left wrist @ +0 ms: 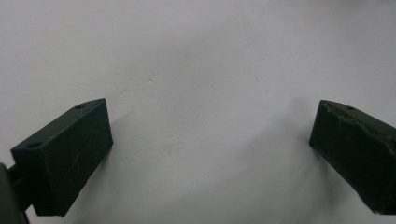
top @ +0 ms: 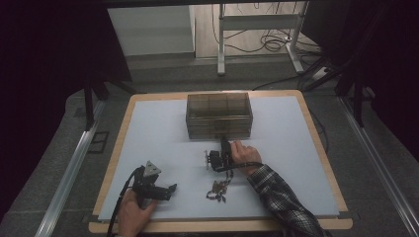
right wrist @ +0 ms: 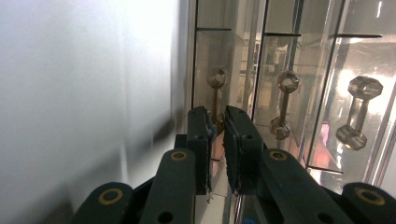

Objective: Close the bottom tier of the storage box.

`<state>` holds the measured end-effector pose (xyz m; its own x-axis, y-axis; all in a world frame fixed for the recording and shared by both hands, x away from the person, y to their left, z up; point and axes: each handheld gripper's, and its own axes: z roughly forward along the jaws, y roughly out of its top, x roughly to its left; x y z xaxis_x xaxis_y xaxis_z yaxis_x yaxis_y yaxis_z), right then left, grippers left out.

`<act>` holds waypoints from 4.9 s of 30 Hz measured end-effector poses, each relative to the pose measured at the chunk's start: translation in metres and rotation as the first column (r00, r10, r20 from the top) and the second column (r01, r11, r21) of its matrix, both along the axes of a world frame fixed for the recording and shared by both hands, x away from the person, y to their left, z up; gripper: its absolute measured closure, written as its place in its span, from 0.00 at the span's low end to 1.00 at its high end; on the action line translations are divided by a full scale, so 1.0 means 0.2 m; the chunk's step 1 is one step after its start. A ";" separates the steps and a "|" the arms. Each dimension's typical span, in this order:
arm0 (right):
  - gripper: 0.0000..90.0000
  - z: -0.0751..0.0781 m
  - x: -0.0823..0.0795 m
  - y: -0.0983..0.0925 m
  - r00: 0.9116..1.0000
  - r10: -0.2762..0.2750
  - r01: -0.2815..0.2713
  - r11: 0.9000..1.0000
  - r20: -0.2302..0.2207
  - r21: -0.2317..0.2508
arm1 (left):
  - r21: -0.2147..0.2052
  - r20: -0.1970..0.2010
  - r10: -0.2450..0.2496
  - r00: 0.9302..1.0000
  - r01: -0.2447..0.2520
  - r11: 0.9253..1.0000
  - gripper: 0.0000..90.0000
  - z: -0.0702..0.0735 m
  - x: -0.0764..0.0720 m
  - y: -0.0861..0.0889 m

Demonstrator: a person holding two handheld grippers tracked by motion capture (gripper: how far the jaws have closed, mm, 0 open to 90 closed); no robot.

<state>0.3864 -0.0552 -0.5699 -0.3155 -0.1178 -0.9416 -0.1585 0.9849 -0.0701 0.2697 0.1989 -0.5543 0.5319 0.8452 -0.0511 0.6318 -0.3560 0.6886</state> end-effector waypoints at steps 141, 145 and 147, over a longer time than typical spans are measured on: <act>0.68 0.27 -0.07 -0.25 0.948 0.117 -0.031 0.960 -0.296 0.278 | 0.001 0.000 -0.001 1.000 0.001 1.000 0.00 0.00 0.00 0.00; 0.68 0.29 -0.06 -0.26 0.935 0.119 -0.010 0.951 -0.334 0.310 | 0.001 0.000 -0.001 1.000 0.001 1.000 0.00 0.00 0.00 0.00; 0.68 0.29 -0.05 -0.27 0.928 0.127 -0.004 0.944 -0.351 0.330 | 0.001 0.000 0.000 1.000 0.000 1.000 0.00 0.00 0.00 0.00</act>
<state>0.3766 -0.1098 -0.5114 -0.6437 0.1356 -0.7532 -0.1773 0.9310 0.3191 0.2698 0.1989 -0.5543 0.5323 0.8450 -0.0504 0.6318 -0.3569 0.6881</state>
